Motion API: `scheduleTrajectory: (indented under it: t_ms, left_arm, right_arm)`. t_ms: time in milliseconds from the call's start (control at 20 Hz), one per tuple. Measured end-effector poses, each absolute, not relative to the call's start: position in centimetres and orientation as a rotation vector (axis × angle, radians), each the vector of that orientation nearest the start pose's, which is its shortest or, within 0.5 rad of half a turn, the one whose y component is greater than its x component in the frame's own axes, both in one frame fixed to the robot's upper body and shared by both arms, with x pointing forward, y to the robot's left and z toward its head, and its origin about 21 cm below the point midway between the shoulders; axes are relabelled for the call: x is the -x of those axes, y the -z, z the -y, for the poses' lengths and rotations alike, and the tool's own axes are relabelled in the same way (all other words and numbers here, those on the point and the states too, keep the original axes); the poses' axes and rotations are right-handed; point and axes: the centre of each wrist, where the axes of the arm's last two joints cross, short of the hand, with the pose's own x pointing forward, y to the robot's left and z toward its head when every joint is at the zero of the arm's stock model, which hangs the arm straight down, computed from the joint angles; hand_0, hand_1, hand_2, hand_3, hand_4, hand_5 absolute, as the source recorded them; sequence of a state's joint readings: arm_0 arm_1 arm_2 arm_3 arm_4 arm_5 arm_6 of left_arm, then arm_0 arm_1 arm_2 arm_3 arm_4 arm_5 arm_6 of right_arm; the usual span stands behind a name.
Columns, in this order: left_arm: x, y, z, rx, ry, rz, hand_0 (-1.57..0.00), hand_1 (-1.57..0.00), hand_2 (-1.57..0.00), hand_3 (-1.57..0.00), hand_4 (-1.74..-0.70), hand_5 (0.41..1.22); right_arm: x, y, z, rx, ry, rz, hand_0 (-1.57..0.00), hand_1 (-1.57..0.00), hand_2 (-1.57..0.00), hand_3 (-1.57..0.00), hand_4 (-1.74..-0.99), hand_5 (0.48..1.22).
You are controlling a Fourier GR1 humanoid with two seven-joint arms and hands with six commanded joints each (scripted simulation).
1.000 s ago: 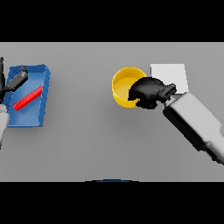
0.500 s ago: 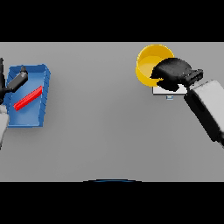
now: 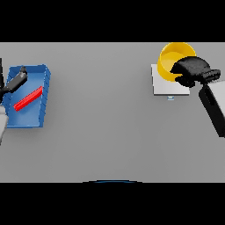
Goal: Pick up the red beaker and tilt it to pour out 1 green nut into yellow bowl. Pick up the yellow bowl and place it on the metallic measuring scale.
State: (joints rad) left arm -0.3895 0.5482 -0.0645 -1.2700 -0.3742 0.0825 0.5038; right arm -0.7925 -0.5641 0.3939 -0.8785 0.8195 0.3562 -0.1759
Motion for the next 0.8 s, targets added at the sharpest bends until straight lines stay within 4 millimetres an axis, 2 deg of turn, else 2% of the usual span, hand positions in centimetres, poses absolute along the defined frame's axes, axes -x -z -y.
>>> scheduleTrajectory:
  t_ms: [150, 300, 400, 550, 600, 700, 750, 800]
  left_arm:
    - [-34.0, -8.4, -33.2, -0.883, 0.443, 1.097, 0.00, 0.00, 0.00, 0.00, -0.72, 0.679]
    - [-34.3, -8.9, -33.1, -0.883, 0.447, 1.108, 0.00, 0.00, 0.00, 0.00, -0.73, 0.675]
    - [-34.3, -9.0, -33.3, -0.883, 0.446, 1.105, 0.00, 0.00, 0.00, 0.00, -0.73, 0.673]
    - [-34.3, -8.8, -33.2, -0.876, 0.456, 1.109, 0.00, 0.00, 0.00, 0.00, -0.72, 0.668]
    - [-34.3, -8.4, -33.0, -0.874, 0.462, 1.105, 0.00, 0.00, 0.00, 0.00, -0.72, 0.667]
    - [-34.4, -8.6, -32.8, -0.883, 0.460, 1.115, 0.00, 0.00, 0.00, 0.00, -0.72, 0.671]
    - [-34.5, -8.6, -32.7, -0.888, 0.454, 1.111, 0.00, 0.00, 0.00, 0.00, -0.72, 0.671]
    - [-34.4, -8.5, -33.1, -0.886, 0.460, 1.106, 0.00, 0.00, 0.00, 0.00, -0.72, 0.668]
  right_arm:
    - [-41.9, -10.0, 28.3, 0.715, -1.659, 1.105, -1.57, -1.57, -1.40, -1.35, -1.741, 1.221]
    - [-41.8, -8.9, 28.2, 0.691, -1.644, 1.102, -1.57, -1.57, -1.36, -1.34, -1.741, 1.221]
    - [-41.7, -8.2, 28.3, 0.661, -1.629, 1.115, -1.57, -1.57, -1.34, -1.40, -1.741, 1.221]
    - [-42.0, -7.7, 28.1, 0.657, -1.618, 1.112, -1.46, -1.57, -1.34, -1.45, -1.741, 1.221]
    - [-41.9, -7.7, 28.2, 0.646, -1.621, 1.119, -1.45, -1.50, -1.38, -1.39, -1.734, 1.221]
    - [-42.0, -8.0, 28.6, 0.646, -1.606, 1.119, -1.49, -1.48, -1.45, -1.10, -1.737, 1.221]
    - [-42.0, -7.9, 28.4, 0.651, -1.601, 1.114, -1.44, -1.34, -1.29, -0.99, -1.688, 1.221]
    - [-41.9, -7.8, 28.3, 0.639, -1.603, 1.124, -1.23, -1.10, -1.09, -0.89, -1.657, 1.149]
